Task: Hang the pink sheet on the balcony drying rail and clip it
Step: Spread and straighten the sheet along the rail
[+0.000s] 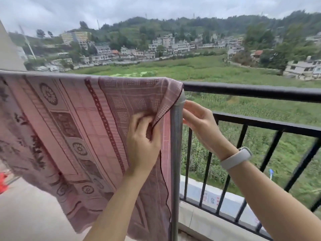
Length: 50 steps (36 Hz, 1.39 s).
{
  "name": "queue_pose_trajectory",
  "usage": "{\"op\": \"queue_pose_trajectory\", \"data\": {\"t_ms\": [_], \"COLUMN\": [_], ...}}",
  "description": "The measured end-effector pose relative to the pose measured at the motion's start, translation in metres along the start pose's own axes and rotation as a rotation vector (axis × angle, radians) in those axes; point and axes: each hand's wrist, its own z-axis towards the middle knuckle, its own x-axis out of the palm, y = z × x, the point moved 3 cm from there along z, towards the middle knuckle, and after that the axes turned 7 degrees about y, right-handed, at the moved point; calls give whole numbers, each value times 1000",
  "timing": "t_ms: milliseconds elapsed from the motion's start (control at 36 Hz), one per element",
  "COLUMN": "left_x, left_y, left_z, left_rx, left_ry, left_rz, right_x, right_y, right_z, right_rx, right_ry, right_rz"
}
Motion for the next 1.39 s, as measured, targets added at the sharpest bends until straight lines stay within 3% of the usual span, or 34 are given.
{"op": "queue_pose_trajectory", "data": {"t_ms": [222, 528, 694, 889, 1000, 1139, 1278, 1389], "left_x": [2, 14, 8, -11, -9, 11, 18, 19], "left_y": [3, -42, -50, -37, -43, -48, -43, -54], "left_z": [-23, -63, -71, -100, -103, -120, -141, -140], "left_rx": [-125, -377, -378, -578, -594, -657, -687, -563], "left_ry": [-11, -218, -261, -340, -330, -291, -265, -271], "left_rz": [101, 384, 602, 719, 663, 531, 602, 631], "right_x": [4, -6, -23, -47, -43, -31, -24, -29], "right_y": [-33, -89, -85, -45, -51, -70, -95, -117], "right_z": [5, -11, -8, -6, -38, -54, -61, -64], "right_rx": [-29, -29, -129, -358, -462, -387, -285, -241], "right_ry": [132, 378, 248, 54, 98, 218, 265, 250], "right_rz": [149, -157, -228, -170, -183, -108, -246, -280]}}
